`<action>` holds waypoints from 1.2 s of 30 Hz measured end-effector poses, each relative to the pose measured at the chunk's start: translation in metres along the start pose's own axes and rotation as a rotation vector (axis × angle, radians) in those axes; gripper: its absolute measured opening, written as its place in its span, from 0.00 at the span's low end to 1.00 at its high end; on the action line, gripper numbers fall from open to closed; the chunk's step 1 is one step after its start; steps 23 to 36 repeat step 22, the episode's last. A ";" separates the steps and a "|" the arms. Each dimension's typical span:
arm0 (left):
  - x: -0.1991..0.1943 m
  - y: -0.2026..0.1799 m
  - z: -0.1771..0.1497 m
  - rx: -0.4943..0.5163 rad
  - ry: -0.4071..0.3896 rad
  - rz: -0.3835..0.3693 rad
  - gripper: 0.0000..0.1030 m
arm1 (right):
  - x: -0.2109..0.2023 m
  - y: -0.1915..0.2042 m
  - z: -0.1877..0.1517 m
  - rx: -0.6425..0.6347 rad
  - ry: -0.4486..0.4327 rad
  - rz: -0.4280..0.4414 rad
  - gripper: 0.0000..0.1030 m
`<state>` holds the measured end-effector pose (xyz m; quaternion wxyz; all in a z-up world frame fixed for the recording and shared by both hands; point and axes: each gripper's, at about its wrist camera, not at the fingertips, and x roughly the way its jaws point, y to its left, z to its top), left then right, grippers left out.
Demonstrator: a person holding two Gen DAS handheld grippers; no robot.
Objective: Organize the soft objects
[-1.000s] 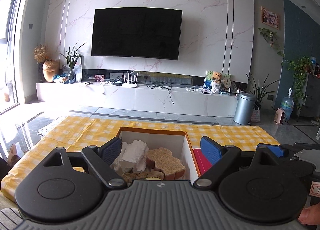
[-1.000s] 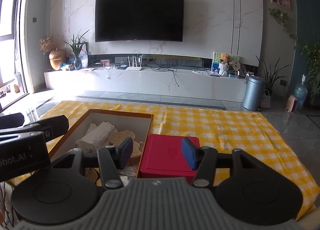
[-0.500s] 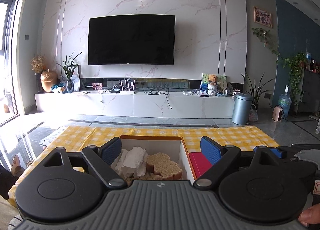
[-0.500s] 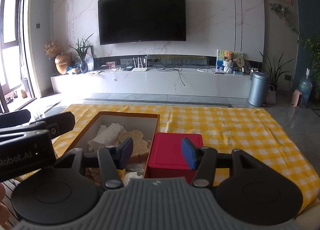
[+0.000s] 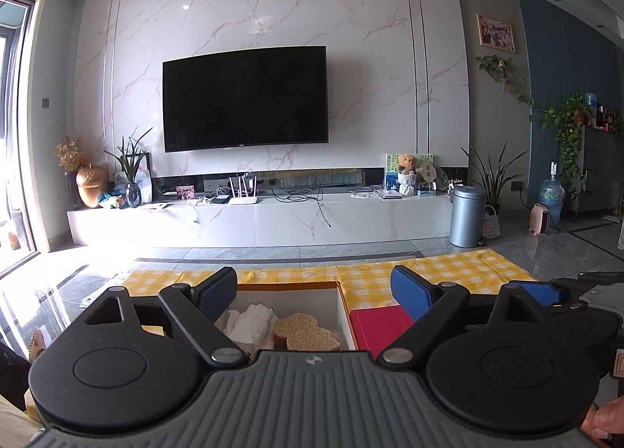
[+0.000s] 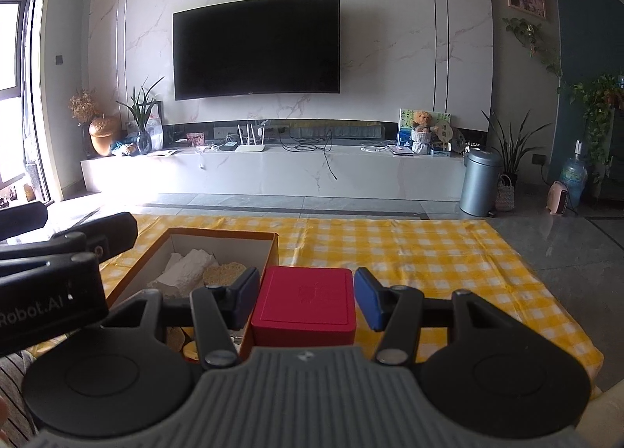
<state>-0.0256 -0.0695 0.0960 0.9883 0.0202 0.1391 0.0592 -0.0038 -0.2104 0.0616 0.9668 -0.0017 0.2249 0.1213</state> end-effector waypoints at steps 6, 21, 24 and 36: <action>0.003 -0.001 -0.007 0.011 -0.007 0.024 1.00 | 0.005 0.003 -0.005 -0.012 -0.003 -0.013 0.52; 0.024 0.031 -0.029 -0.085 0.096 0.010 1.00 | 0.031 0.028 -0.019 -0.076 0.032 0.009 0.52; 0.027 0.033 -0.030 -0.091 0.103 0.011 1.00 | 0.034 0.029 -0.021 -0.078 0.039 0.008 0.52; 0.027 0.033 -0.030 -0.091 0.103 0.011 1.00 | 0.034 0.029 -0.021 -0.078 0.039 0.008 0.52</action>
